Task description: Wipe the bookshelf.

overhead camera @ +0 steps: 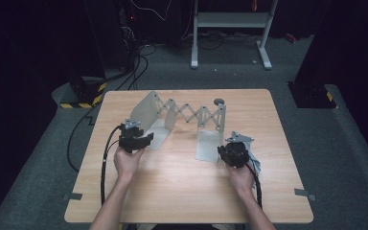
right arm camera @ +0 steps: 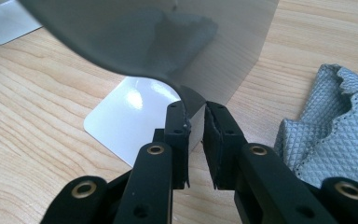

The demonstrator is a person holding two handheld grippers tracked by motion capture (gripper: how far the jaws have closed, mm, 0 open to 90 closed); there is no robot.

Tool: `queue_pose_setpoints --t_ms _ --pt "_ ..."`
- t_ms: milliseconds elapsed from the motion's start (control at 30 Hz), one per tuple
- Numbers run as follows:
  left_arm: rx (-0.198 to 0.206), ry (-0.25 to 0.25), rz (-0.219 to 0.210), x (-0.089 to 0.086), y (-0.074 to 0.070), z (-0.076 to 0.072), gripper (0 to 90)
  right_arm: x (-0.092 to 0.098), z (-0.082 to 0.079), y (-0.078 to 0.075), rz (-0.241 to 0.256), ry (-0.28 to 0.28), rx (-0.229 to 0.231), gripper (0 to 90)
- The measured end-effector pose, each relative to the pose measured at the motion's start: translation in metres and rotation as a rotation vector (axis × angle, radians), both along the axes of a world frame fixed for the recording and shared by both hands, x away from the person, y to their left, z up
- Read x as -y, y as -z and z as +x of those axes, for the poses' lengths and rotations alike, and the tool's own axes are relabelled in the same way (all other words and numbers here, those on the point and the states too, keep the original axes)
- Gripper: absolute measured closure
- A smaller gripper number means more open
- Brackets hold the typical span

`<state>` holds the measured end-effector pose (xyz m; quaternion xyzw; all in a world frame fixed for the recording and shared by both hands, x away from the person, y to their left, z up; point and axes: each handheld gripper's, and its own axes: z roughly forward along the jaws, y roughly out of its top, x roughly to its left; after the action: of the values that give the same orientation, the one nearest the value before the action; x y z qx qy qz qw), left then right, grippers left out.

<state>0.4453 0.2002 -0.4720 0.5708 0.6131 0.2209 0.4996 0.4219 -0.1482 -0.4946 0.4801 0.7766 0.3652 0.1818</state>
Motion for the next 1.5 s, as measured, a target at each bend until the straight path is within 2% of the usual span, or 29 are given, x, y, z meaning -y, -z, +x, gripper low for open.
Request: queue_pose_setpoints --t_ms 167,300,433,567,767,833,900,1000,1067,1133,1200,1267,1367,1500 --pt "-0.007 -0.055 0.007 -0.012 0.006 0.002 47.4 0.001 0.0 0.0 -0.002 -0.003 0.0 80.4" --pt "-0.006 -0.089 -0.017 -0.021 0.009 0.007 47.5 0.001 0.0 0.0 0.0 -0.006 -0.001 80.3" --pt "0.017 -0.117 -0.034 -0.027 0.009 0.012 47.6 0.002 0.001 0.0 -0.004 -0.01 -0.003 80.4" --pt "-0.013 -0.107 -0.001 -0.03 0.007 0.02 43.8 0.003 0.001 0.0 -0.002 -0.004 -0.004 80.8" --pt "0.028 -0.094 -0.011 -0.027 -0.003 0.028 44.7 0.004 0.001 -0.001 0.007 -0.002 -0.018 81.2" --pt "0.065 -0.087 -0.035 -0.026 -0.007 0.03 47.2 0.004 0.002 -0.001 0.004 -0.002 -0.019 81.3" --pt "0.083 -0.091 -0.022 -0.023 -0.007 0.031 48.2 0.005 0.002 -0.001 0.011 0.0 -0.02 81.1" --pt "0.081 -0.063 -0.008 -0.018 -0.008 0.034 51.6 0.006 0.003 0.0 0.025 0.009 -0.014 79.3" --pt "0.067 -0.061 0.0 -0.016 -0.01 0.035 53.9 0.006 0.004 0.001 0.041 0.023 -0.021 70.5" --pt "0.063 -0.066 -0.015 -0.017 -0.011 0.036 58.5 0.006 0.006 0.002 0.045 0.023 -0.023 65.0" --pt "0.052 -0.061 -0.023 -0.019 -0.012 0.036 63.4 0.006 0.008 0.002 0.045 0.015 -0.029 63.4" --pt "0.051 -0.063 -0.034 -0.019 -0.013 0.036 68.1 0.005 0.009 0.0 0.047 0.006 -0.031 63.9" --pt "0.048 -0.062 -0.037 -0.018 -0.013 0.035 77.8 0.005 0.01 -0.004 0.055 -0.004 -0.002 69.4" --pt "0.039 -0.036 0.021 -0.015 -0.012 0.032 86.5 0.005 0.011 -0.005 0.055 0.003 -0.007 71.9"
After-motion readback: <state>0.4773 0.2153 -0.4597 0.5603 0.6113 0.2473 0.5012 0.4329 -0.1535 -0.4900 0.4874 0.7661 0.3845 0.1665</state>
